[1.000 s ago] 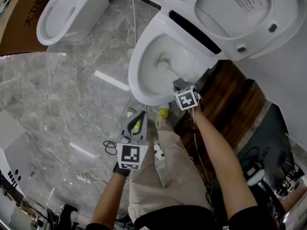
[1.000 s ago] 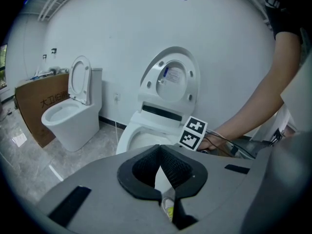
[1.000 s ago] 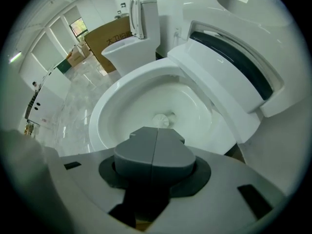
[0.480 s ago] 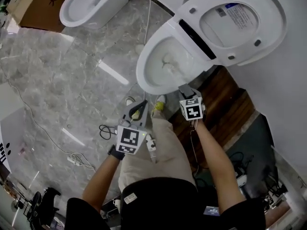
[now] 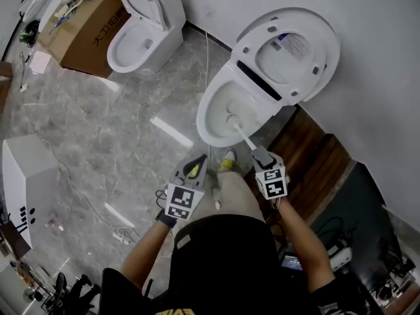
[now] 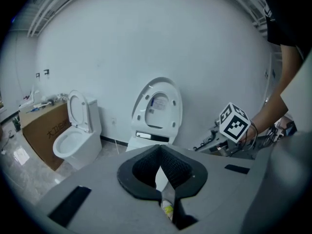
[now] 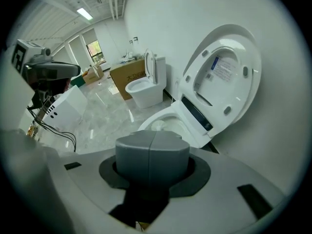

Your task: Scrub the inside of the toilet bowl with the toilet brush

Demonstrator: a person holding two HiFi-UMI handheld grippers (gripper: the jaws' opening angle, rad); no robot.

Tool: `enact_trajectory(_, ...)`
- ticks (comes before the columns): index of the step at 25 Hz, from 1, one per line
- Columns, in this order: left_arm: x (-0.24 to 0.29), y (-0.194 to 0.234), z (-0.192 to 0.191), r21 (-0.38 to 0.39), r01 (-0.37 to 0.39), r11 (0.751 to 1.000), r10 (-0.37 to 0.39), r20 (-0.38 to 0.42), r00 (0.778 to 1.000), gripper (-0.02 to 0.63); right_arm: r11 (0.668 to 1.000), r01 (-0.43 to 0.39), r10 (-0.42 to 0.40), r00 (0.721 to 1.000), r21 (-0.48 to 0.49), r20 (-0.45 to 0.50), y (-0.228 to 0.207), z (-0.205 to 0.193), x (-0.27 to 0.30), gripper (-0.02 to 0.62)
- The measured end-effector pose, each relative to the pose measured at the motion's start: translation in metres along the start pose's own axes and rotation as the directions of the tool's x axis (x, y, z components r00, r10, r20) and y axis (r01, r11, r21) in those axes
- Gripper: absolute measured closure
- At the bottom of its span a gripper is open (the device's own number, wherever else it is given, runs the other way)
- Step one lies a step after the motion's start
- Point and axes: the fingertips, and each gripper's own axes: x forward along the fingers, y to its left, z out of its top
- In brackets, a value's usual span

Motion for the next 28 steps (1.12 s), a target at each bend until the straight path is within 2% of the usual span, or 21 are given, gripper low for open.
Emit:
enact_trajectory(4,-0.029,-0.016,0.022,0.055,-0.028,0.998,0.028,-0.003,1.000,0.588,0.998,0.011,-0.014,0.999,0.057,0.049,0.008,-0.005,-0.052,0.437)
enact_trajectory(8,-0.039,-0.020,0.044,0.065,-0.038,0.997,0.037,0.025,0.999,0.588,0.992,0.028,-0.039,0.995,0.122,0.090,0.002,-0.007,-0.083,0.439)
enact_trajectory(12,-0.052,-0.014,0.065,0.086,-0.001,0.996,-0.004,0.065,0.998,0.588,0.976,0.103,-0.128,0.984,0.190,0.126,-0.001,-0.001,-0.120,0.437)
enact_trajectory(16,-0.069,0.003,0.088,0.108,0.071,0.992,-0.082,0.104,0.991,0.588,0.935,0.177,-0.227,0.964,0.306,0.137,0.006,0.008,-0.164,0.437)
enact_trajectory(18,-0.074,0.021,0.102,0.158,0.069,0.985,-0.091,0.138,0.986,0.588,0.922,0.190,-0.253,0.955,0.337,0.154,0.012,0.021,-0.177,0.437)
enact_trajectory(20,-0.072,0.044,0.115,0.200,0.040,0.979,-0.075,0.168,0.983,0.588,0.914,0.206,-0.277,0.946,0.348,0.167,0.019,0.032,-0.184,0.437)
enact_trajectory(21,-0.070,0.052,0.117,0.186,0.037,0.982,-0.071,0.181,0.981,0.588,0.913,0.216,-0.288,0.942,0.345,0.171,0.022,0.035,-0.187,0.437)
enact_trajectory(24,-0.065,0.060,0.112,0.061,0.097,0.993,-0.107,0.207,0.972,0.588,0.911,0.240,-0.313,0.932,0.335,0.185,0.029,0.040,-0.193,0.437)
enact_trajectory(25,-0.066,0.061,0.109,0.053,0.112,0.992,-0.121,0.208,0.971,0.588,0.911,0.244,-0.318,0.929,0.331,0.190,0.033,0.042,-0.192,0.437)
enact_trajectory(28,-0.075,0.061,0.100,0.143,0.111,0.983,-0.138,0.194,0.971,0.588,0.922,0.238,-0.310,0.927,0.306,0.212,0.050,0.052,-0.190,0.437)
